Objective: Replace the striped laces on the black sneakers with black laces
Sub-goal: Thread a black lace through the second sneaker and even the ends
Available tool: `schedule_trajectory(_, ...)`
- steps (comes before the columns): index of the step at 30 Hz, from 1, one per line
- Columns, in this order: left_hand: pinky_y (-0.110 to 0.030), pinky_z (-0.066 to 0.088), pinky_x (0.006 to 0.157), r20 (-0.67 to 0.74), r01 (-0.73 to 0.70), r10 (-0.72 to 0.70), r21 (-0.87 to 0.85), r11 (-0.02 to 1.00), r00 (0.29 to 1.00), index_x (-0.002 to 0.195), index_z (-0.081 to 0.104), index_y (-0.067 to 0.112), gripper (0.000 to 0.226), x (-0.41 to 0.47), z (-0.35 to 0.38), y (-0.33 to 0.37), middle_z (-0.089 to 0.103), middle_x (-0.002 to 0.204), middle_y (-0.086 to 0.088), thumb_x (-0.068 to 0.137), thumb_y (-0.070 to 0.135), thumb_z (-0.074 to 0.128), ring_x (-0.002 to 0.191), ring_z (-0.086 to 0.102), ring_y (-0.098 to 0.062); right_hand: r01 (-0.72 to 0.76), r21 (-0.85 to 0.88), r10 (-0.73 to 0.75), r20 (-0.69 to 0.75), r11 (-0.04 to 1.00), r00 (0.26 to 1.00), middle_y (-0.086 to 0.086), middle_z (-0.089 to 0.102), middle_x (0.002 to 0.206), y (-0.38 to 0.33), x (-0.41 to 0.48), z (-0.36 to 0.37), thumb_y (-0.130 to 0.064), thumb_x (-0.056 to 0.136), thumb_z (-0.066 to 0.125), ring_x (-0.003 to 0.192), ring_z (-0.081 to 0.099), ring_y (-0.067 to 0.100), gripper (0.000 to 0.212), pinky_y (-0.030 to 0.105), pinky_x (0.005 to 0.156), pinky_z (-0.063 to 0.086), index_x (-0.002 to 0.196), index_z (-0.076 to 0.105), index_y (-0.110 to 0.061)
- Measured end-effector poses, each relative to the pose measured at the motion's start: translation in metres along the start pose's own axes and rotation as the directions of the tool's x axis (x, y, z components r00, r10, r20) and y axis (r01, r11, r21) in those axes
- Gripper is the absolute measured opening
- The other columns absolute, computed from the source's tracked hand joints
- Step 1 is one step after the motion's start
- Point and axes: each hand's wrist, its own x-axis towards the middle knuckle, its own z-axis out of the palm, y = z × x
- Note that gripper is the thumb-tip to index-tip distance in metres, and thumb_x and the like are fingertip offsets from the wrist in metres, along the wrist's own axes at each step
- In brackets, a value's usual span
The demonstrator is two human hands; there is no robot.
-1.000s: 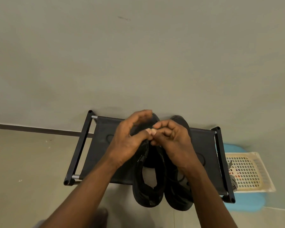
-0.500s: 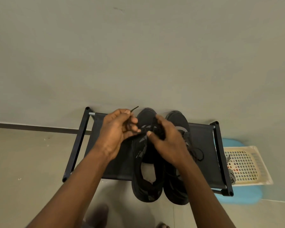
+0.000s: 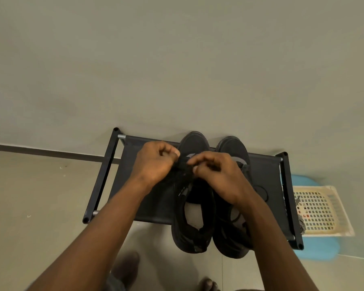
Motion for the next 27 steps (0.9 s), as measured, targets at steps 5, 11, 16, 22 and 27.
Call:
schedule_trajectory(5, -0.022, 0.056, 0.07, 0.075, -0.095, 0.078, 0.251, 0.963, 0.994, 0.081, 0.079, 0.027, 0.014, 0.0, 0.006, -0.001, 0.075, 0.073, 0.01, 0.092, 0.019, 0.075, 0.069, 0.069, -0.002, -0.031, -0.237, -0.039, -0.285, 0.971, 0.958, -0.006, 0.07, 0.105, 0.014, 0.008, 0.01, -0.029, 0.101, 0.058, 0.097, 0.064, 0.007, 0.033, 0.035, 0.088, 0.054, 0.133, 0.065, -0.026)
schedule_trajectory(11, -0.032, 0.061, 0.083, 0.073, -0.122, 0.104, 0.317, 0.941, 0.992, 0.083, 0.079, 0.029, 0.01, 0.003, 0.01, -0.002, 0.076, 0.079, 0.014, 0.09, 0.023, 0.075, 0.079, 0.072, -0.003, -0.012, -0.51, -0.068, -0.138, 0.86, 0.988, -0.001, 0.052, 0.138, 0.023, 0.01, 0.019, -0.028, 0.1, 0.058, 0.129, 0.045, 0.022, 0.044, 0.033, 0.106, 0.04, 0.143, 0.056, -0.024)
schedule_trajectory(16, -0.037, 0.062, 0.078, 0.058, -0.164, 0.154, 0.385, 0.908, 0.986, 0.085, 0.076, 0.031, 0.01, 0.001, 0.012, -0.001, 0.075, 0.08, 0.015, 0.092, 0.025, 0.073, 0.076, 0.071, -0.006, -0.024, -0.568, -0.057, -0.125, 0.822, 0.991, 0.0, 0.044, 0.128, 0.019, 0.008, 0.019, -0.024, 0.1, 0.055, 0.12, 0.038, 0.018, 0.064, 0.026, 0.09, 0.037, 0.16, 0.031, -0.026)
schedule_trajectory(22, -0.04, 0.06, 0.074, 0.074, -0.31, 0.325, 0.553, 0.773, 0.943, 0.094, 0.073, 0.029, 0.007, -0.005, 0.017, 0.002, 0.072, 0.091, 0.007, 0.095, 0.026, 0.068, 0.083, 0.068, -0.017, -0.002, -0.643, -0.129, -0.157, 0.766, 0.979, 0.002, 0.046, 0.118, 0.013, 0.008, 0.023, -0.025, 0.098, 0.056, 0.113, 0.043, 0.021, 0.031, 0.036, 0.086, 0.051, 0.129, 0.061, -0.023)
schedule_trajectory(27, -0.035, 0.052, 0.072, 0.076, -0.366, 0.394, 0.56, 0.744, 0.916, 0.099, 0.076, 0.025, 0.01, -0.006, 0.023, 0.001, 0.068, 0.095, 0.0, 0.097, 0.022, 0.066, 0.085, 0.064, -0.02, -0.099, -0.621, -0.084, -0.259, 0.778, 0.962, 0.003, 0.05, 0.11, 0.014, 0.008, 0.028, -0.023, 0.099, 0.054, 0.108, 0.046, 0.021, 0.018, 0.032, 0.078, 0.046, 0.11, 0.066, -0.017)
